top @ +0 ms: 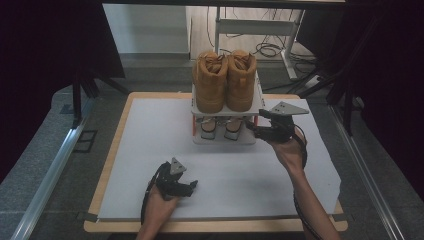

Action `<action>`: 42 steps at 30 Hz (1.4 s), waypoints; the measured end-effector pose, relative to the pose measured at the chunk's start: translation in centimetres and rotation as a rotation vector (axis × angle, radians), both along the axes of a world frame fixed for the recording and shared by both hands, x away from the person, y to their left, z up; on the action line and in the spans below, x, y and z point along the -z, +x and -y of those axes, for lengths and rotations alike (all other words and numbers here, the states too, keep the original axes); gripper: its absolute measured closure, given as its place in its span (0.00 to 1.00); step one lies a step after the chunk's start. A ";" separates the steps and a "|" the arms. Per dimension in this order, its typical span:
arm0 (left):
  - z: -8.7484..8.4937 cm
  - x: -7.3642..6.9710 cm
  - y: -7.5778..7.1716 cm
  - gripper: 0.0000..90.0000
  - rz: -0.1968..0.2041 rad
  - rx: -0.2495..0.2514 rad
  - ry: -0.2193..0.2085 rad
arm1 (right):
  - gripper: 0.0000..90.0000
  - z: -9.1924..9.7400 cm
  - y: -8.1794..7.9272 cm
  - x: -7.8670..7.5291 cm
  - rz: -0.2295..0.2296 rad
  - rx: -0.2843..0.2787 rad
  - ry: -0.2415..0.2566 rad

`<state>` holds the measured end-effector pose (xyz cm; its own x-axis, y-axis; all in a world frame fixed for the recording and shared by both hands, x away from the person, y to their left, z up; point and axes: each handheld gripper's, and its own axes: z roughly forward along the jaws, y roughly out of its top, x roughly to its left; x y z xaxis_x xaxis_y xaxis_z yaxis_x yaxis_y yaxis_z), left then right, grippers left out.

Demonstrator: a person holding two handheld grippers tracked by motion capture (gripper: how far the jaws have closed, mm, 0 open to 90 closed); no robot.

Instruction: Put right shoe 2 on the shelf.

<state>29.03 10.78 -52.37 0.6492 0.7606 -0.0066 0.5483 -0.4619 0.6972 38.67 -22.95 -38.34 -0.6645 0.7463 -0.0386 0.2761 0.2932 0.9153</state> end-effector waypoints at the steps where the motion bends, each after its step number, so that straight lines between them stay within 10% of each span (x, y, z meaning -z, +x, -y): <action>1: 0.0 0.0 0.0 0.17 -0.001 0.002 0.002 | 0.31 0.1 -0.1 0.1 -0.008 -0.004 0.001; 42: 0.0 0.0 0.0 0.17 0.002 0.002 0.004 | 0.00 3.6 -4.1 3.7 -0.073 0.016 -0.083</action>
